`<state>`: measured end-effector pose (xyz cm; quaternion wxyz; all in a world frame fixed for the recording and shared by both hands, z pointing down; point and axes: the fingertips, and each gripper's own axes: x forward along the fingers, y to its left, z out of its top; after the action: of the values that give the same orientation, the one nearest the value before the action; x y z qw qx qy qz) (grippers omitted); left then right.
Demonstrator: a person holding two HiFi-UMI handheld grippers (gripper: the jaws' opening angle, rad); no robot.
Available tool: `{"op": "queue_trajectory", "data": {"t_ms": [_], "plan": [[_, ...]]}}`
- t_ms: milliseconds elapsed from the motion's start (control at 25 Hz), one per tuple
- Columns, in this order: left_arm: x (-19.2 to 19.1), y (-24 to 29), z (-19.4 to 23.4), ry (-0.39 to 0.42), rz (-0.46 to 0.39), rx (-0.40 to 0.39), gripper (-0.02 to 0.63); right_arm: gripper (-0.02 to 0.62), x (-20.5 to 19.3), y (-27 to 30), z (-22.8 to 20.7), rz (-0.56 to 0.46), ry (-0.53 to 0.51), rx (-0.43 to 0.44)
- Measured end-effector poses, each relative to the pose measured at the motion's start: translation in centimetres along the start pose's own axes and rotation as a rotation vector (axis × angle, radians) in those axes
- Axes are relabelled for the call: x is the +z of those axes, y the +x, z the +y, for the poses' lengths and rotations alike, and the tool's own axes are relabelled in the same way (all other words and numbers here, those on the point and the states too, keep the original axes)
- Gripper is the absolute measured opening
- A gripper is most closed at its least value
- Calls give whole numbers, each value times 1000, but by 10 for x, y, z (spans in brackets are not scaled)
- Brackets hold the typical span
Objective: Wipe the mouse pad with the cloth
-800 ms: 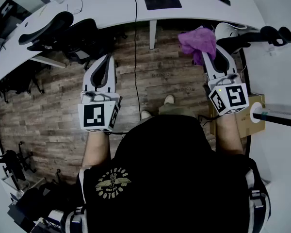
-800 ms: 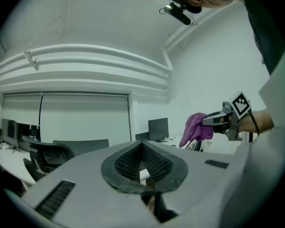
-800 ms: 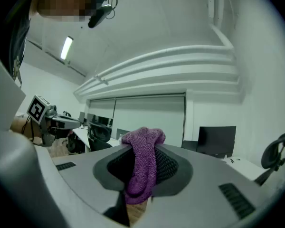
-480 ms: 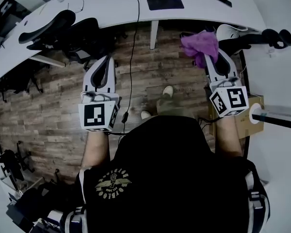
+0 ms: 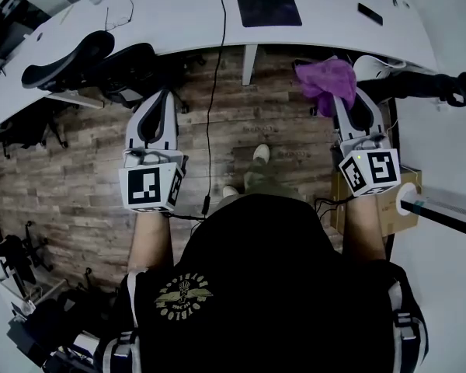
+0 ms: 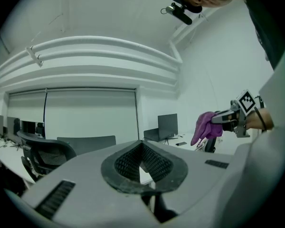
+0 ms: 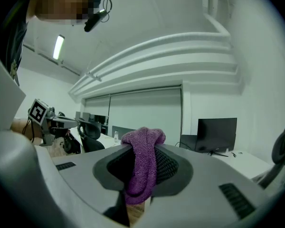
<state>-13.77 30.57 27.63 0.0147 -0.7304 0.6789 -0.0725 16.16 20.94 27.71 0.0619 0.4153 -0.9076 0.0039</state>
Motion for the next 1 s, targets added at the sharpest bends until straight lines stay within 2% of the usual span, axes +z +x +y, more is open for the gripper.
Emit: {"op": "queue_trajectory", "data": {"t_ms": [360, 560, 1000], "plan": [[2, 76, -11, 8, 19, 9, 3, 91, -9, 48, -67, 23, 16, 4], [12, 109, -20, 17, 17, 23, 3, 91, -7, 71, -98, -1, 29, 29], [45, 141, -25, 51, -14, 94, 2, 91, 8, 102, -143, -37, 22, 85]]}}
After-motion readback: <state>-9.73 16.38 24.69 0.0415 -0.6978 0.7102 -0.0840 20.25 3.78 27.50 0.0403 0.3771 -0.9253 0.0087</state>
